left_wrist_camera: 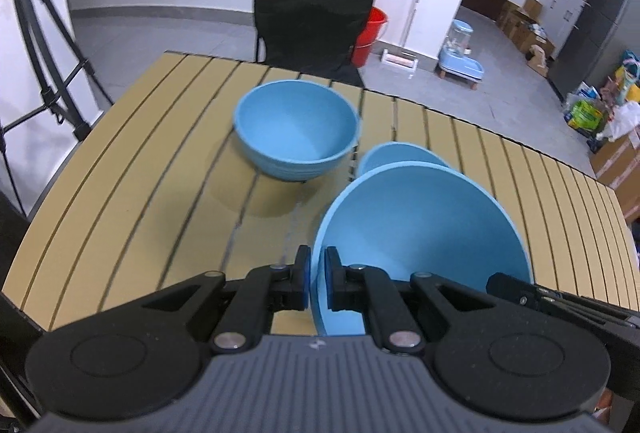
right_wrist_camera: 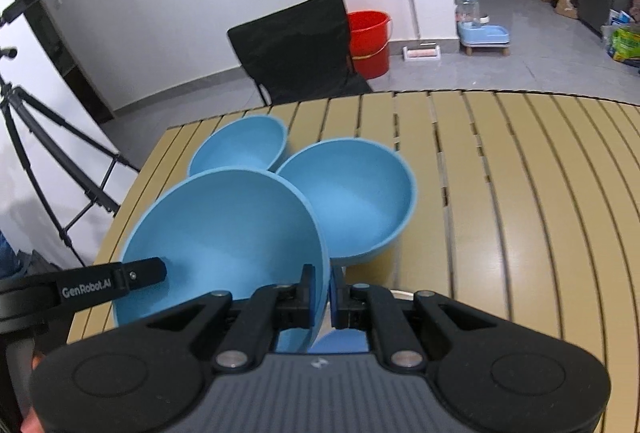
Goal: Organize plates and bowls
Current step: 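Lift the light-blue bowl with both tools and carry it across the table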
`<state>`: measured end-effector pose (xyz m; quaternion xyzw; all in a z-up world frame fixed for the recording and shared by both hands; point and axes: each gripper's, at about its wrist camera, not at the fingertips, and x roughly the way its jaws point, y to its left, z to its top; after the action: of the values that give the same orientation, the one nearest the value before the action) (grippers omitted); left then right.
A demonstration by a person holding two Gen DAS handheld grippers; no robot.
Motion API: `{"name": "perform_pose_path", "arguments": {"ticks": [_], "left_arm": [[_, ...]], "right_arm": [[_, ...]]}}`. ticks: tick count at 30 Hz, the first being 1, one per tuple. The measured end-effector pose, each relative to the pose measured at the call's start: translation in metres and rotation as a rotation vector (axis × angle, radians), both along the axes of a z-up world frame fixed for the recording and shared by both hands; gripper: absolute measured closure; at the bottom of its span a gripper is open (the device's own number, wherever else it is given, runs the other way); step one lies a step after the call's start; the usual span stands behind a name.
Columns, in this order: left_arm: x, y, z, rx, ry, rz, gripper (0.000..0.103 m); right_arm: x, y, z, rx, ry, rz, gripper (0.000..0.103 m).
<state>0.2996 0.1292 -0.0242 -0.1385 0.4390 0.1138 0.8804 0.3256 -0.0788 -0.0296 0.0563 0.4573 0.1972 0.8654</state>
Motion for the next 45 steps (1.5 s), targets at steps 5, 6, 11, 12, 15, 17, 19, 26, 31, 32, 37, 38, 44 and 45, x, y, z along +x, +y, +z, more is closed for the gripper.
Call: {"name": "perform_pose_path", "arguments": {"ticks": [5, 6, 11, 12, 15, 17, 19, 26, 31, 32, 37, 38, 44, 45], "left_arm": [[0.007, -0.031, 0.006, 0.02, -0.004, -0.042, 0.095], [0.009, -0.037, 0.007, 0.022, -0.005, -0.052, 0.095], [0.019, -0.073, 0.011, 0.03, -0.006, -0.093, 0.095], [0.02, -0.079, 0.01, 0.029, -0.005, -0.101, 0.095], [0.029, -0.1, 0.009, 0.023, -0.001, -0.127, 0.095], [0.032, -0.113, 0.007, 0.022, 0.004, -0.145, 0.095], [0.037, -0.126, 0.005, 0.021, 0.008, -0.162, 0.095], [0.051, -0.165, -0.007, 0.014, 0.02, -0.21, 0.095], [0.062, -0.191, -0.018, 0.022, 0.04, -0.244, 0.095], [0.063, -0.196, -0.021, 0.022, 0.045, -0.251, 0.095], [0.071, -0.22, -0.032, 0.03, 0.065, -0.285, 0.095], [0.073, -0.225, -0.035, 0.031, 0.069, -0.292, 0.095], [0.085, -0.249, -0.047, 0.04, 0.083, -0.328, 0.095], [0.085, -0.251, -0.049, 0.039, 0.086, -0.334, 0.095]], "right_arm": [[-0.002, -0.029, 0.005, 0.007, -0.013, -0.044, 0.096], [-0.002, -0.035, 0.006, 0.009, -0.014, -0.053, 0.096], [0.0, -0.071, 0.008, 0.023, -0.023, -0.104, 0.096], [0.0, -0.078, 0.009, 0.025, -0.025, -0.113, 0.096], [0.001, -0.101, 0.009, 0.027, -0.032, -0.142, 0.096], [0.002, -0.117, 0.009, 0.03, -0.034, -0.162, 0.096], [0.003, -0.131, 0.007, 0.032, -0.034, -0.181, 0.096], [0.011, -0.177, -0.002, 0.035, -0.031, -0.236, 0.096], [0.016, -0.201, -0.013, 0.039, -0.022, -0.273, 0.096], [0.018, -0.206, -0.016, 0.042, -0.021, -0.282, 0.096], [0.024, -0.228, -0.029, 0.05, -0.015, -0.324, 0.096], [0.025, -0.233, -0.031, 0.051, -0.012, -0.332, 0.096], [0.034, -0.256, -0.042, 0.05, -0.008, -0.373, 0.096], [0.035, -0.259, -0.043, 0.048, -0.009, -0.379, 0.096]]}}
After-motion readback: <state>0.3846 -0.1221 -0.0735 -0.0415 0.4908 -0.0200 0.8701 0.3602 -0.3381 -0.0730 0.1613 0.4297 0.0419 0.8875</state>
